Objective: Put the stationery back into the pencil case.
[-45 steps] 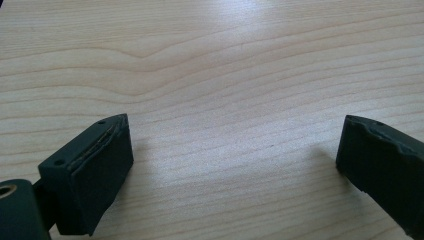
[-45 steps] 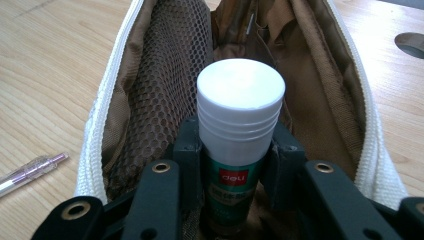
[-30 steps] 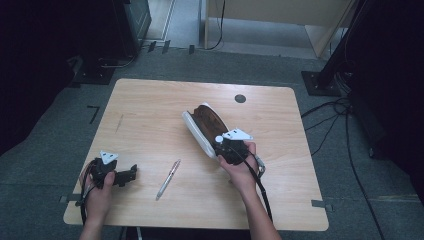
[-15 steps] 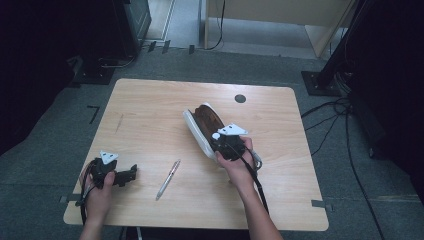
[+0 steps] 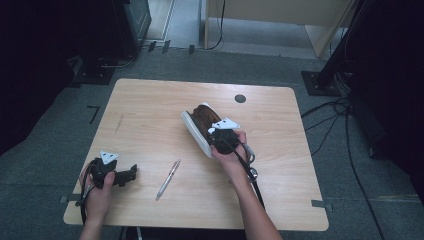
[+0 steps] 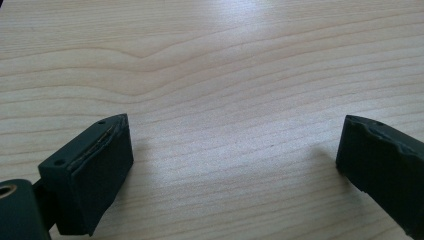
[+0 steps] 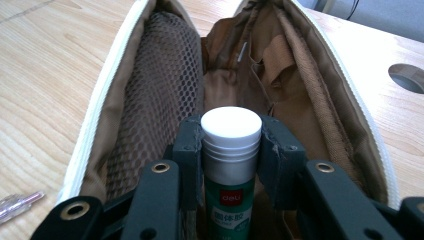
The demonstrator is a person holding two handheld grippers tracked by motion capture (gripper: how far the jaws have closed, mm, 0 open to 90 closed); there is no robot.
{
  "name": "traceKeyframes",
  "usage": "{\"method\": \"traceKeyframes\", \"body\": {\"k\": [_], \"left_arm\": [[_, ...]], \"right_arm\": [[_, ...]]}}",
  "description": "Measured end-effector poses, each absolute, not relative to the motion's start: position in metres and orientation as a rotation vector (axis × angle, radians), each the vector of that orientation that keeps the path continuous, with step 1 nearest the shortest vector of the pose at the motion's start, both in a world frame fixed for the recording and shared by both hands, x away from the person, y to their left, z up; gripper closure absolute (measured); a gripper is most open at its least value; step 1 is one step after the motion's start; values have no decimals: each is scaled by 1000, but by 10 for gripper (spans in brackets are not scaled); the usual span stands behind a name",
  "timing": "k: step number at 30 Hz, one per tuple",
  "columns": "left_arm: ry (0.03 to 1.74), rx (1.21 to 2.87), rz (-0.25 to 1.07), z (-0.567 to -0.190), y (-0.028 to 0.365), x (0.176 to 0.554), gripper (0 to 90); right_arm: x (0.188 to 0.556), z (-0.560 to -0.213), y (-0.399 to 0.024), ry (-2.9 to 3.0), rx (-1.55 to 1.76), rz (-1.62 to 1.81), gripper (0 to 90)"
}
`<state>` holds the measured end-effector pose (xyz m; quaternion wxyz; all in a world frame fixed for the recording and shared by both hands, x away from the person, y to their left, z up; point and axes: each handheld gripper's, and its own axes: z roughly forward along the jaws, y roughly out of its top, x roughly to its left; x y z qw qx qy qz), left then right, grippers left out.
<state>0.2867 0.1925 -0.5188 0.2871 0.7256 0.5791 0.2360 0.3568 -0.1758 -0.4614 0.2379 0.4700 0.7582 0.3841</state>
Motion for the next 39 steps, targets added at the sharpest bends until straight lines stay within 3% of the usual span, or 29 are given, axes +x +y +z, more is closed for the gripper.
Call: {"method": "traceKeyframes", "body": {"k": [9, 18, 32, 39], "left_arm": [[1546, 1942, 629, -519, 193, 287, 18], [1543, 1943, 627, -519, 192, 287, 19], [1562, 1932, 635, -519, 191, 283, 18], [1604, 1907, 649, -519, 186, 282, 18]], "right_arm": [[361, -462, -177, 2054, 1316, 1058, 575], [355, -453, -181, 2044, 1310, 1119, 590], [314, -418, -191, 2005, 1266, 1232, 576], [294, -417, -186, 2038, 1250, 1276, 565]]}}
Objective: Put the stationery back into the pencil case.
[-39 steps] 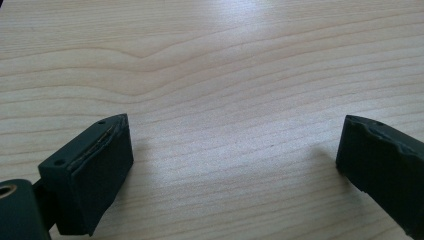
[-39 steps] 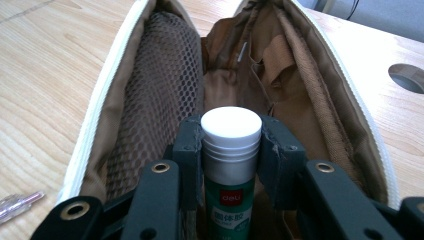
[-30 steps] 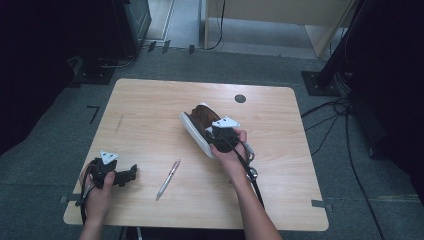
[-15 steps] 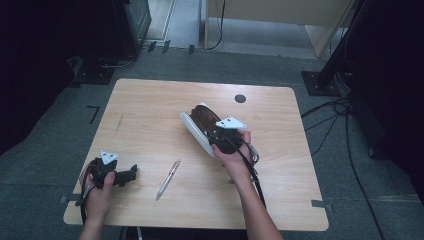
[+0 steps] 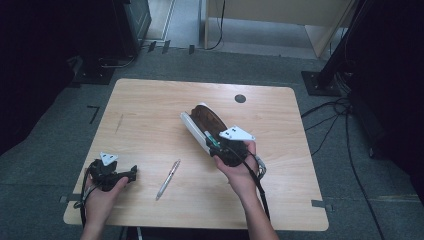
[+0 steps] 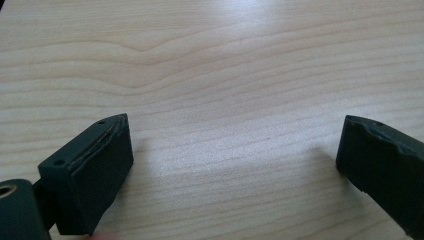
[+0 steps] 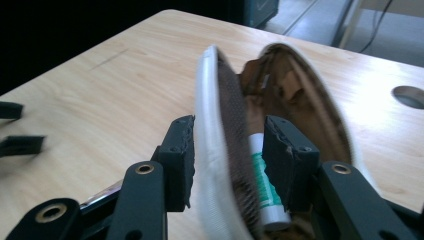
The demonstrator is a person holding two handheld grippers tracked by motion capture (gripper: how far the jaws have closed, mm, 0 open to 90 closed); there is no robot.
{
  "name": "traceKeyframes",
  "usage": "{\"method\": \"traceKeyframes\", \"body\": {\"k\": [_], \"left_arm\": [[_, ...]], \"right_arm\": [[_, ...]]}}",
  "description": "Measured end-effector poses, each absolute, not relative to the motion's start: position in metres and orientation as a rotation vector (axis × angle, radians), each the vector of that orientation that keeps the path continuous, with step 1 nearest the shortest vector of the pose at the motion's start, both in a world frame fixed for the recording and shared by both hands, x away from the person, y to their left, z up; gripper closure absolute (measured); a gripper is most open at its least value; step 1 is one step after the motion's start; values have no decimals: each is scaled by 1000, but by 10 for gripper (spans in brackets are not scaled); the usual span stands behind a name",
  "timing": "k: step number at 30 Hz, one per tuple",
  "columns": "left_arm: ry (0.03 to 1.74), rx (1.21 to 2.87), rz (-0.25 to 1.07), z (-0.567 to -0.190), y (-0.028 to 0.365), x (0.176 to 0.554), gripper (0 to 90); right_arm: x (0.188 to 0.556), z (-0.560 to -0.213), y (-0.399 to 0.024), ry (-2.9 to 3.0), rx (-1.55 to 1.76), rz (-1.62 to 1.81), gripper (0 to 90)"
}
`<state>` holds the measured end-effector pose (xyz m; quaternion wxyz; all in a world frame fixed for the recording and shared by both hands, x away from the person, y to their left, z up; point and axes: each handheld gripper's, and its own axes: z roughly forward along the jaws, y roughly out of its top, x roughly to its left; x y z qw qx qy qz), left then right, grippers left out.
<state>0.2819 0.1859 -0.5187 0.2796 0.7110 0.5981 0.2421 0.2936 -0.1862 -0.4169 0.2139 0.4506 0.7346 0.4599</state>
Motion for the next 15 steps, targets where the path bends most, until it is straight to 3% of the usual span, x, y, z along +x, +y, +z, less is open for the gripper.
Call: {"method": "traceKeyframes", "body": {"k": [3, 7, 15], "left_arm": [[1568, 1929, 635, -518, 182, 278, 22], [1522, 1955, 616, -513, 175, 269, 211], [1394, 1997, 583, -514, 159, 263, 326]], "right_arm": [[286, -417, -182, 2052, 1230, 1299, 561], [276, -419, -177, 2069, 1205, 1329, 560], [256, -434, -162, 2114, 1204, 1370, 563]]}}
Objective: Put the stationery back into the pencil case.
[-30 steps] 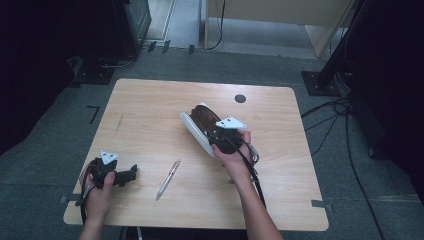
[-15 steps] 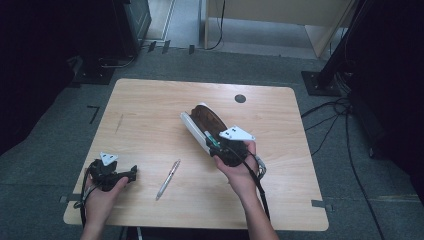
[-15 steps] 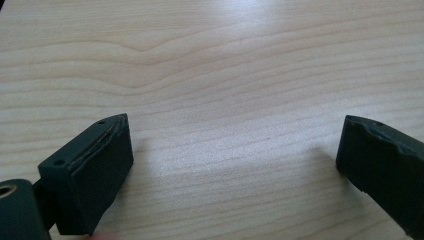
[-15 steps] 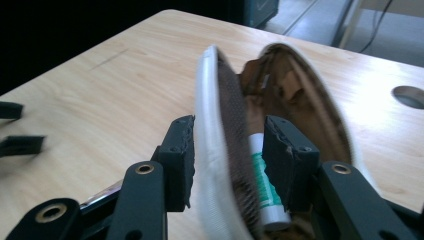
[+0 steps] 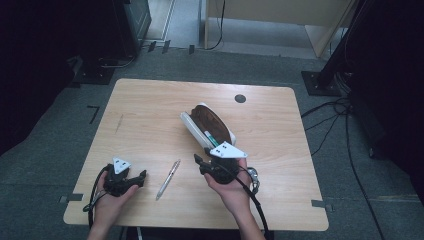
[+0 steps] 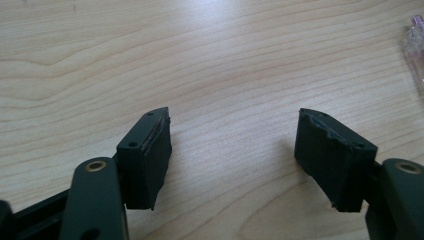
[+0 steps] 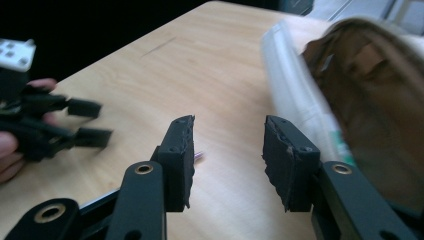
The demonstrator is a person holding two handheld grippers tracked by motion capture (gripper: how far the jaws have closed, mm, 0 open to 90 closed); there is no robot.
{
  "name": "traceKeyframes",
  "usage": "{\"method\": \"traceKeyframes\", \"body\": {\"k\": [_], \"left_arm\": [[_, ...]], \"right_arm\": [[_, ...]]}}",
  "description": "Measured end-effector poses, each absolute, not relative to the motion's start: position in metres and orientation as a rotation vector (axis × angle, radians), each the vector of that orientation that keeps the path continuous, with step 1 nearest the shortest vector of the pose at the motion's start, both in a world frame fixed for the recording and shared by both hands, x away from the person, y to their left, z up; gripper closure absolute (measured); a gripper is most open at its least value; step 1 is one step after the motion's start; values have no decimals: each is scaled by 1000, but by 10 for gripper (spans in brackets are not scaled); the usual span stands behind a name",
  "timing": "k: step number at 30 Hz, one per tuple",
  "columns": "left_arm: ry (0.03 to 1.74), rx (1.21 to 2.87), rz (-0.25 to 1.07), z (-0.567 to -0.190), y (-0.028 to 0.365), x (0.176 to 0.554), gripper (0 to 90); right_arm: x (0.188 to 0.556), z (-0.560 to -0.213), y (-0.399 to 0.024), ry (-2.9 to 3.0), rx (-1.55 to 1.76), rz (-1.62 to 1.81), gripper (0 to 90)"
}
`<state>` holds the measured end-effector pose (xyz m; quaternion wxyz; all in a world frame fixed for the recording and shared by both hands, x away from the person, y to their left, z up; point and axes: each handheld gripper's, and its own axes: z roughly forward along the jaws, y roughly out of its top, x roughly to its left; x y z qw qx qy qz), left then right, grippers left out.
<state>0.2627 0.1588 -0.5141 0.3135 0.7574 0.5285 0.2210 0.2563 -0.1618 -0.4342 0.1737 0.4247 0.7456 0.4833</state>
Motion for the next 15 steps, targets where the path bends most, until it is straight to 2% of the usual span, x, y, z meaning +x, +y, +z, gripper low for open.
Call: {"method": "traceKeyframes", "body": {"k": [5, 7, 15], "left_arm": [[1432, 1966, 610, -515, 171, 265, 315], [1447, 1947, 623, -517, 176, 267, 223], [1510, 1922, 646, -517, 185, 273, 188]], "right_arm": [[251, -451, -149, 2152, 1222, 1388, 566], [251, -458, -145, 2166, 1236, 1389, 566], [249, -481, -120, 2229, 1298, 1383, 546]]}}
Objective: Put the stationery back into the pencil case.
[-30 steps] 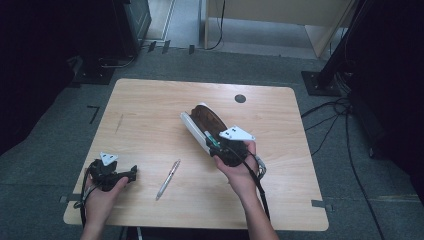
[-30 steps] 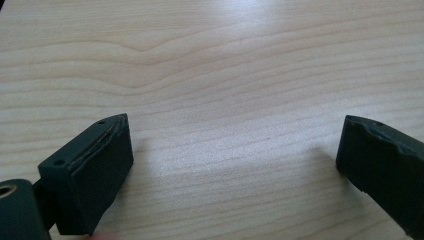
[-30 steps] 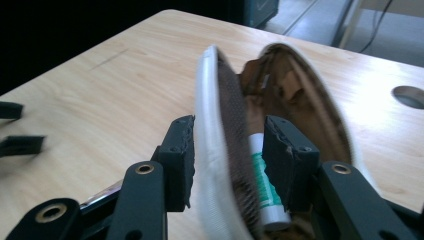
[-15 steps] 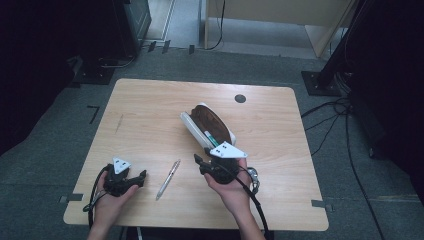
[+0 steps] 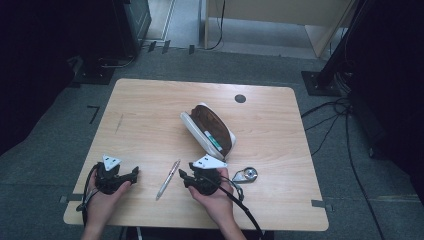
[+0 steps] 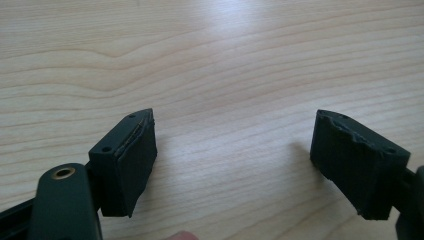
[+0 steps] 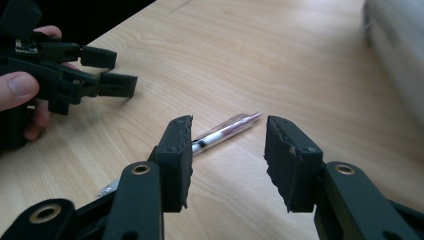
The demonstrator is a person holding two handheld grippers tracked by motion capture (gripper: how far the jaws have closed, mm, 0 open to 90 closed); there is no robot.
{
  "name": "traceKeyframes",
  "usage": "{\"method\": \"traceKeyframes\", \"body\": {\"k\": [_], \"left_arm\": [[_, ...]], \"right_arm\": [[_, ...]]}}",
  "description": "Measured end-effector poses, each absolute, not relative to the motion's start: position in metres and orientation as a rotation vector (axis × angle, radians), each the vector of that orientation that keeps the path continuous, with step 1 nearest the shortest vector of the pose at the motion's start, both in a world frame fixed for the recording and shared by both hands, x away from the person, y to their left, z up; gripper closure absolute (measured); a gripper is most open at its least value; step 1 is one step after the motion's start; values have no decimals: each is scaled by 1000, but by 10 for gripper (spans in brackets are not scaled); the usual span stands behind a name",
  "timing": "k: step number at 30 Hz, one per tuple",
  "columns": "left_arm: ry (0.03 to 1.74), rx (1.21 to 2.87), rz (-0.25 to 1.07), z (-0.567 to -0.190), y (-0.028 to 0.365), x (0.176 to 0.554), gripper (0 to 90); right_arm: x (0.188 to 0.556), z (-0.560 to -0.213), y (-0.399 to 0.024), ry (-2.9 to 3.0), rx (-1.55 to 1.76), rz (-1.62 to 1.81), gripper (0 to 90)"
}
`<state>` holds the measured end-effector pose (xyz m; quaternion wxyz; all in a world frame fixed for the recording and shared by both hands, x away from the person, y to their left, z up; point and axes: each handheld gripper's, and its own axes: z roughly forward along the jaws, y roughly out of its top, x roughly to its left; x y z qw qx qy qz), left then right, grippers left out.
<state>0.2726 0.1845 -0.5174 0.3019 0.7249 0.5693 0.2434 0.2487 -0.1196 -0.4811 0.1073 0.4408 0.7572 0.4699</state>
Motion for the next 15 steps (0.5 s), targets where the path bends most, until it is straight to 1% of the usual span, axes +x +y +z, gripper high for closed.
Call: {"method": "traceKeyframes", "body": {"k": [6, 9, 15], "left_arm": [[1540, 1901, 659, -517, 191, 276, 192], [1544, 1898, 660, -517, 191, 276, 192], [1545, 1894, 661, -518, 190, 277, 193]], "right_arm": [[247, -497, -97, 2251, 1333, 1384, 523], [249, -505, -88, 2232, 1389, 1359, 491], [251, -517, -74, 2197, 1475, 1323, 385]]}}
